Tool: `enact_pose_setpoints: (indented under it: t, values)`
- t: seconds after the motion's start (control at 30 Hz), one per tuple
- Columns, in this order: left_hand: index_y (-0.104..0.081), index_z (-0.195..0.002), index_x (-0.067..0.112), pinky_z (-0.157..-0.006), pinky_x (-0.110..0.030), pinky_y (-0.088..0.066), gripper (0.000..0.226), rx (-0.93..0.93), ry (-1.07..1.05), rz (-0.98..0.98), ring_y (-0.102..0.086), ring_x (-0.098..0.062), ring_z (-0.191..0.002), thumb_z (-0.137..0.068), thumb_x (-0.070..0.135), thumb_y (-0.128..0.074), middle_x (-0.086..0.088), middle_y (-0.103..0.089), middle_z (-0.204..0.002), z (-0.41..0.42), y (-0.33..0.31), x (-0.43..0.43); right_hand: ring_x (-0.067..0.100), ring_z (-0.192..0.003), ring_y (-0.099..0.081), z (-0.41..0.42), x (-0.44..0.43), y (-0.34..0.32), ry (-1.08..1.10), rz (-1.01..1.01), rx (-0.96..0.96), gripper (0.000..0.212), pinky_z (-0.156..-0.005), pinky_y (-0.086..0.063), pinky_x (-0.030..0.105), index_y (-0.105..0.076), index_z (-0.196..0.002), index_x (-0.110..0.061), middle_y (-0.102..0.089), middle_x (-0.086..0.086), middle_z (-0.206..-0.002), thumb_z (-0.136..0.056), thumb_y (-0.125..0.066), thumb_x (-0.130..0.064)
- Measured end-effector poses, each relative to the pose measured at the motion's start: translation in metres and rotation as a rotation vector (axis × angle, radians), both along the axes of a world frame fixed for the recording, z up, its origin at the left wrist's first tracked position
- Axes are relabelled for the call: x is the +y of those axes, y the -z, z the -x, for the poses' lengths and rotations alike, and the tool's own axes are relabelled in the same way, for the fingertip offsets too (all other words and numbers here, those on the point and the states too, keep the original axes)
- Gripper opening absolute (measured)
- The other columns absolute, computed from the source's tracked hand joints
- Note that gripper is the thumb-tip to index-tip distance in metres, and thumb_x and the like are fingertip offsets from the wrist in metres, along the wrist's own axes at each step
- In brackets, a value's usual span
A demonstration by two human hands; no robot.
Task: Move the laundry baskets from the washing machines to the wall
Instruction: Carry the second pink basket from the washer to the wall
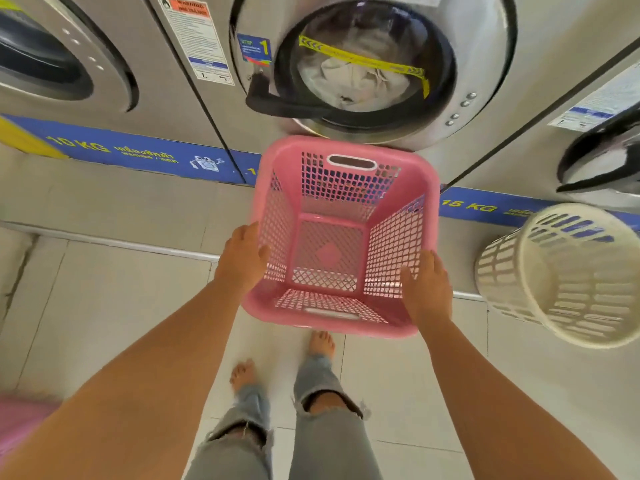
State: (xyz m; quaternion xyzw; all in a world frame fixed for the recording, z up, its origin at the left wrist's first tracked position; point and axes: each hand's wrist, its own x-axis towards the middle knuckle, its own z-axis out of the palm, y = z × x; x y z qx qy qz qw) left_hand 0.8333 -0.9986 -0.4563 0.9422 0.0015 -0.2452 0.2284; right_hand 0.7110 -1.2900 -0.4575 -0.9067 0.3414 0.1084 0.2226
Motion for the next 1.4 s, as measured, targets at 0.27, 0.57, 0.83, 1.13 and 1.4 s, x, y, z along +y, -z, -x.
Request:
enact_pose_setpoints:
  t: [0.27, 0.57, 0.83, 1.13, 1.4]
  values:
    - [-0.022, -0.154, 0.03, -0.114, -0.054, -0.029, 0.063, 0.042, -0.086, -0.112, -0.021, -0.04, -0.147, -0.098, 0.037, -0.05, -0.016, -0.008, -0.163, -0.036, 0.045, -0.026, 0.041, -0.139, -0.027, -0.034, -0.051, 0.052, -0.032, -0.011, 0.015, 0.065, -0.111, -0.028, 0.051, -0.021, -0.151, -0.033, -0.01, 0.014, -0.161, -0.093, -0.052, -0.036]
    - [-0.026, -0.15, 0.043, -0.102, -0.051, -0.046, 0.066, -0.048, -0.059, -0.132, -0.052, -0.041, -0.122, -0.096, 0.015, -0.049, -0.013, -0.027, -0.152, -0.051, 0.089, -0.019, 0.037, -0.118, -0.055, -0.036, -0.071, 0.097, -0.087, -0.076, -0.148, 0.068, -0.079, -0.053, 0.045, -0.021, -0.147, -0.045, -0.007, 0.001, -0.161, -0.092, -0.052, -0.022]
    - [-0.033, -0.147, 0.045, -0.097, -0.049, -0.051, 0.063, -0.15, -0.14, -0.093, -0.06, -0.039, -0.107, -0.096, 0.01, -0.046, -0.008, -0.041, -0.141, -0.029, 0.083, -0.018, 0.038, -0.108, -0.06, -0.022, -0.066, 0.091, -0.093, -0.085, -0.173, 0.072, -0.074, -0.052, 0.041, -0.029, -0.146, -0.043, -0.006, 0.001, -0.162, -0.089, -0.05, -0.004]
    - [-0.038, -0.145, 0.045, -0.096, -0.045, -0.051, 0.06, -0.099, -0.216, -0.097, -0.062, -0.037, -0.107, -0.096, 0.012, -0.046, -0.006, -0.048, -0.138, 0.019, 0.047, 0.021, 0.041, -0.104, -0.061, 0.003, -0.04, 0.051, -0.155, -0.072, -0.094, 0.064, -0.077, -0.052, 0.043, -0.035, -0.144, -0.038, -0.008, -0.001, -0.162, -0.09, -0.049, -0.008]
    - [-0.036, -0.144, 0.048, -0.089, -0.046, -0.056, 0.059, -0.115, -0.418, -0.122, -0.063, -0.036, -0.1, -0.096, 0.014, -0.042, -0.005, -0.048, -0.137, 0.085, 0.008, 0.104, 0.039, -0.102, -0.062, 0.004, 0.034, 0.007, -0.291, -0.08, -0.123, 0.062, -0.077, -0.051, 0.039, -0.034, -0.143, -0.041, -0.01, -0.006, -0.162, -0.091, -0.049, -0.011]
